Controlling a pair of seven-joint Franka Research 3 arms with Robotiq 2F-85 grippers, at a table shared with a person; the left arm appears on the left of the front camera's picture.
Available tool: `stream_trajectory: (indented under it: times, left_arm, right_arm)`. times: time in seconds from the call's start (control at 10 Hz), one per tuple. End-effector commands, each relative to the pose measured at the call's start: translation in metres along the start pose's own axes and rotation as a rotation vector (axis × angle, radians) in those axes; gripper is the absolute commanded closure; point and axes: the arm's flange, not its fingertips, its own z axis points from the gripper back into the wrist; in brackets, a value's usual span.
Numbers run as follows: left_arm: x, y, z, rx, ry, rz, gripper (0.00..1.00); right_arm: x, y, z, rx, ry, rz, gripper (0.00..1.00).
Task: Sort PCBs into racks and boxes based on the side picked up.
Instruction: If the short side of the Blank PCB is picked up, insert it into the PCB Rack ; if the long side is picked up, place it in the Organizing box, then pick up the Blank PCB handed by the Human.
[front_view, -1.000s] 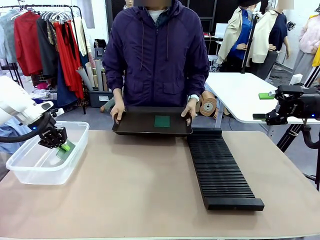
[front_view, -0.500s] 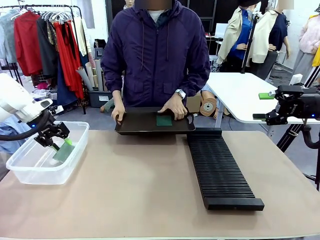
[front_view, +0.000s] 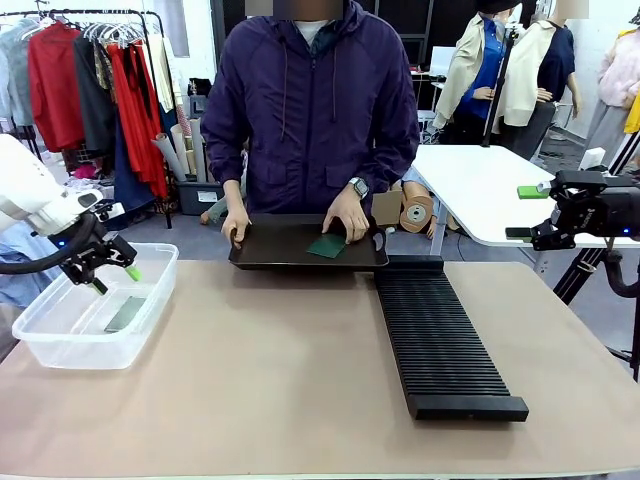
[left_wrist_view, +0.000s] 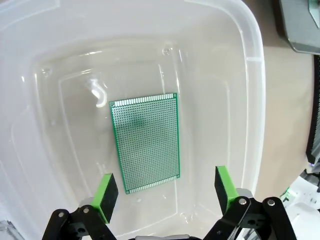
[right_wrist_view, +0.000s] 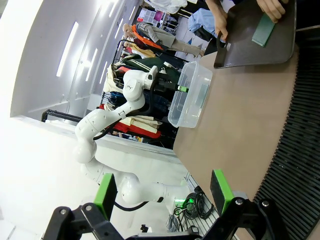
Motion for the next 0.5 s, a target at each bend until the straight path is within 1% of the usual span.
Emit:
stream_trajectory:
  times: [0.0, 0.2, 0.4]
  left_arm:
    - [-0.007, -0.009, 0.008, 0.062, -0.008, 0.001, 0.0]
    - [-0.011, -0.022, 0.025, 0.106, -0.026, -0.011, 0.0]
    - [-0.015, -0.034, 0.039, 0.117, -0.052, -0.02, 0.0]
  right_arm:
    - [0.0, 0.001, 0.0, 0.001, -0.002, 0.007, 0.0]
    - [0.0, 0.001, 0.0, 0.001, -0.002, 0.007, 0.0]
    - [0.0, 0.001, 0.0, 0.001, -0.002, 0.007, 0.0]
